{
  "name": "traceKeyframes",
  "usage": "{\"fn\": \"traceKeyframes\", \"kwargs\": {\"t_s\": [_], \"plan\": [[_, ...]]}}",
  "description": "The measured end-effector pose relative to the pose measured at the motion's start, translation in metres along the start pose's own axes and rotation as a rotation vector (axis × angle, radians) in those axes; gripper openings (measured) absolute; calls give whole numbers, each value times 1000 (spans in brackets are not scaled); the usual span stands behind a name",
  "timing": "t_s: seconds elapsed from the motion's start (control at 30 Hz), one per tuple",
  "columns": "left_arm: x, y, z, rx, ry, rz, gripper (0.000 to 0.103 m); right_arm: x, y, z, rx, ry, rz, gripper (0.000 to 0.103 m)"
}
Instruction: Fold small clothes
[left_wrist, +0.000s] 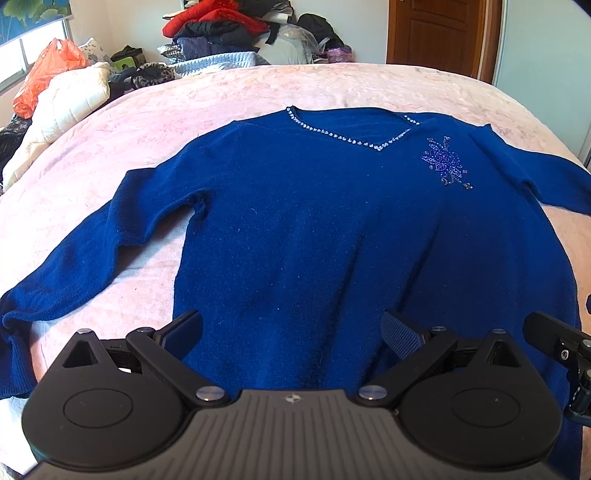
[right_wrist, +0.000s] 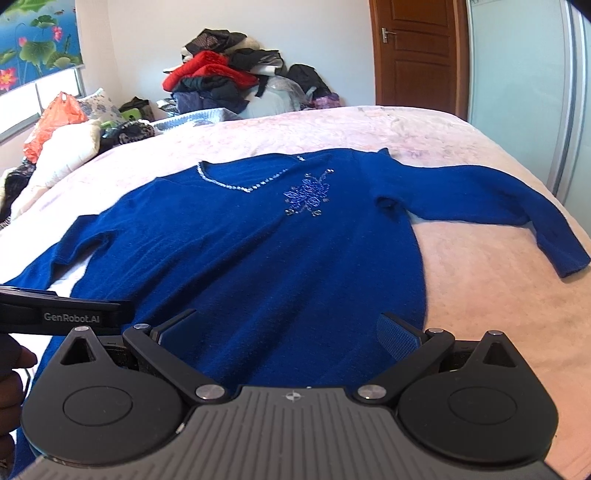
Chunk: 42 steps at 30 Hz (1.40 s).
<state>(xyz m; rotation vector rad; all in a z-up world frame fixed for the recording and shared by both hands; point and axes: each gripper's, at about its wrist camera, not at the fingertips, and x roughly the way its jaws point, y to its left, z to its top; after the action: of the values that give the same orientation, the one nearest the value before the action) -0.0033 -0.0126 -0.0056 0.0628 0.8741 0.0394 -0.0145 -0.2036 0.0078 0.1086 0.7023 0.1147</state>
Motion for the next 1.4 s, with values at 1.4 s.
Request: {"fn": "traceKeyframes", "kwargs": {"t_s": [1.4], "plan": [[16, -36, 25, 66, -11, 33, 103, 4, -27, 11, -20, -34, 21, 102]]}}
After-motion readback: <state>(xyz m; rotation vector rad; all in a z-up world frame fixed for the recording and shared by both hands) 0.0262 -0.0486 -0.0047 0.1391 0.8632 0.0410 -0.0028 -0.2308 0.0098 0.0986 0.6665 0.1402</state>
